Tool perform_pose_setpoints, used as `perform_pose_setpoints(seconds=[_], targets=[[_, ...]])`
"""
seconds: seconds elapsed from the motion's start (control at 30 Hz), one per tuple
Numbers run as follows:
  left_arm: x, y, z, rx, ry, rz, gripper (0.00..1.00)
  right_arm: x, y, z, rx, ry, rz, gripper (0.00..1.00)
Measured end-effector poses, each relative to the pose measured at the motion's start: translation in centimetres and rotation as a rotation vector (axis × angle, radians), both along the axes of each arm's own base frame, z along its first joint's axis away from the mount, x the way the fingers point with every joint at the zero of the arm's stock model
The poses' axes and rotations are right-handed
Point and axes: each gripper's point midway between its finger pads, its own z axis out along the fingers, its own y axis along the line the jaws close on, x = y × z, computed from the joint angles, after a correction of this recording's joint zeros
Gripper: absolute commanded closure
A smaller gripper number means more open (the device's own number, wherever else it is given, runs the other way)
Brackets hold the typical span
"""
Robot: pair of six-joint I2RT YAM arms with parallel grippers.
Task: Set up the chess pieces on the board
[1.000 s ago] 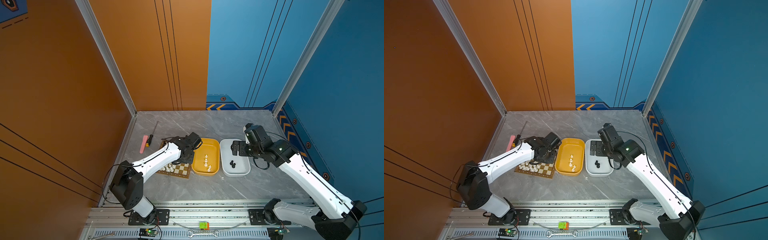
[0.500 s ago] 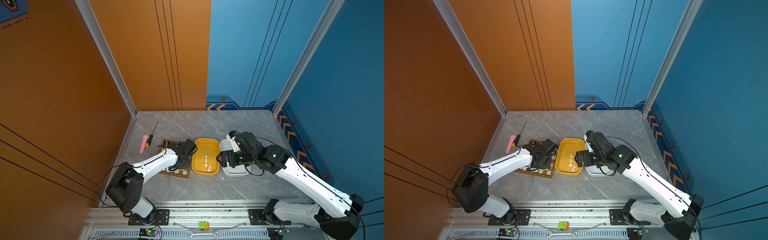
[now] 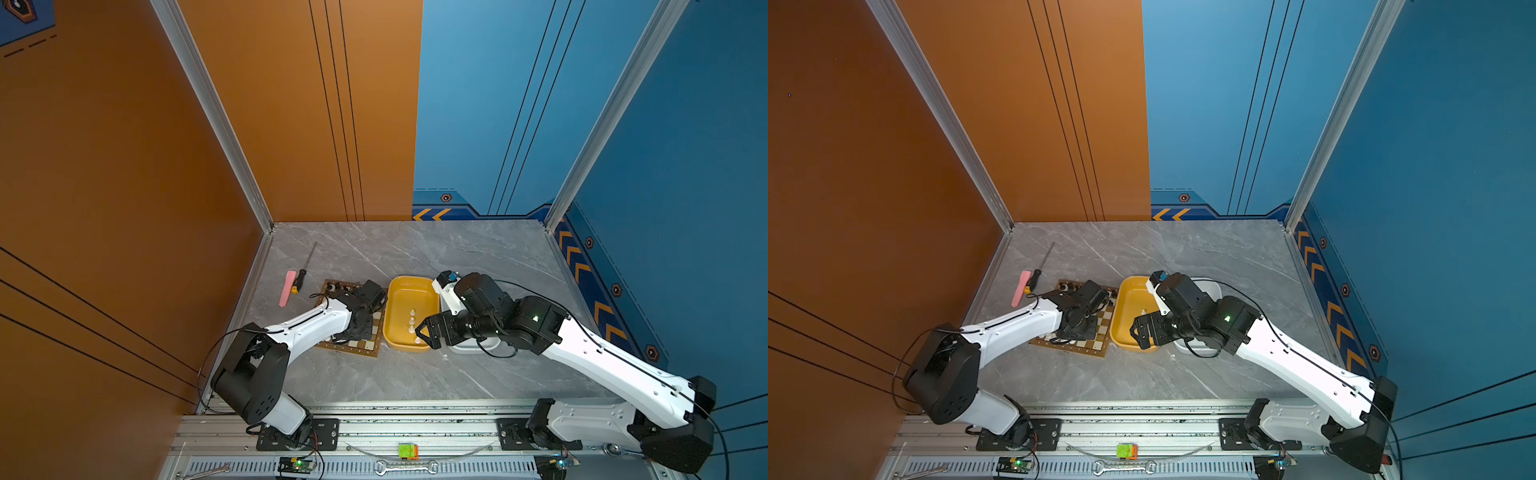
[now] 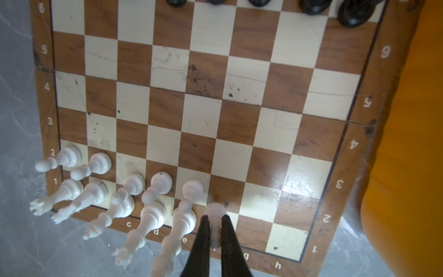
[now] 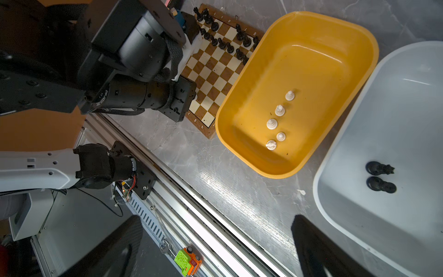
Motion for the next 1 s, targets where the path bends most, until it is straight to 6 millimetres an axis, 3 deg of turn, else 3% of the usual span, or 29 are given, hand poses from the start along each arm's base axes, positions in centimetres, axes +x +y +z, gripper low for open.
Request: perform_pose_setpoints(seconds=[0.33, 0.67, 0.87, 1.0], targets=[[0.2, -0.4, -0.9, -0.008, 0.032, -0.031, 0.89, -0.2, -0.1, -0.8, -0.018, 0.0, -0.035, 0.0], [0.0, -0.8, -1.7, -0.017, 0.067, -0.055, 0.66, -0.1, -0.9, -0.2, -0.007, -0.021, -0.08, 0.0], [0.1, -0.9, -1.5, -0.023, 0.064, -0.055, 0.63, 0.0, -1.0, -0.2, -0.009, -0.026, -0.089, 0.0], [0.7, -1.4, -0.1, -0.044, 0.034, -0.056, 0.63, 0.1, -1.1, -0.2, -0.014, -0.033, -0.096, 0.0]])
